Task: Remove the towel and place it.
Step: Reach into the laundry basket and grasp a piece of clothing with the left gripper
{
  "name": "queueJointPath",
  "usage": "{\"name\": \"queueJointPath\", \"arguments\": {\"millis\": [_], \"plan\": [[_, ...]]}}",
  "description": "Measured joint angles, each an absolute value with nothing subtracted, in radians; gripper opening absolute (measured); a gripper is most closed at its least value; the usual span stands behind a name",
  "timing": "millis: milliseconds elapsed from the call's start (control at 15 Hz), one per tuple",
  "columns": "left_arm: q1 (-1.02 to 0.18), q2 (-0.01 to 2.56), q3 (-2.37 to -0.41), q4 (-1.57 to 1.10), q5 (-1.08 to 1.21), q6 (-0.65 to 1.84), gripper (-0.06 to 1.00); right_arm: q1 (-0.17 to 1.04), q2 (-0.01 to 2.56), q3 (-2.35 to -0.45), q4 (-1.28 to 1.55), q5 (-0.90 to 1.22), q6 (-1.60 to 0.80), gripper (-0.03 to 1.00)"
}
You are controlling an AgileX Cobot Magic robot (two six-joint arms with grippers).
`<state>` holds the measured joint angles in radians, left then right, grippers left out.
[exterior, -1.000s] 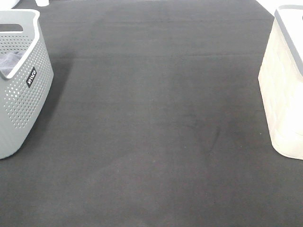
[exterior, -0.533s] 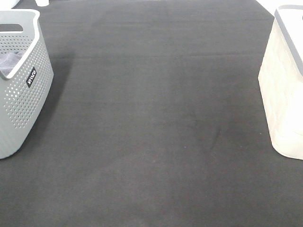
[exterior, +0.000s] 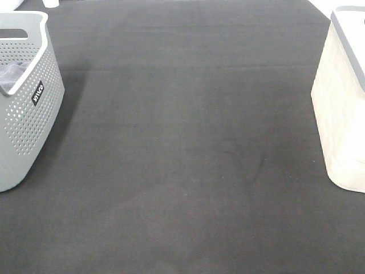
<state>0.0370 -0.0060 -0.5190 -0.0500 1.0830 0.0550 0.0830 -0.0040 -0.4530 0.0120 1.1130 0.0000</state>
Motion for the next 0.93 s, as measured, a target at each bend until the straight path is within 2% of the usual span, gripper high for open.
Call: {"name": "queueJointPath", "arguments": {"millis": [667, 933], "plan": [[0.037, -0.006, -0.522, -0.051, 1.083, 0.057, 0.99, 0.083, -0.004, -0.453, 0.012, 1.113, 0.000, 0.76], [0.037, 0.183, -0.694, -0.043, 1.083, 0.155, 0.99, 0.083, -0.004, -0.453, 0.012, 1.113, 0.000, 0.76]]}}
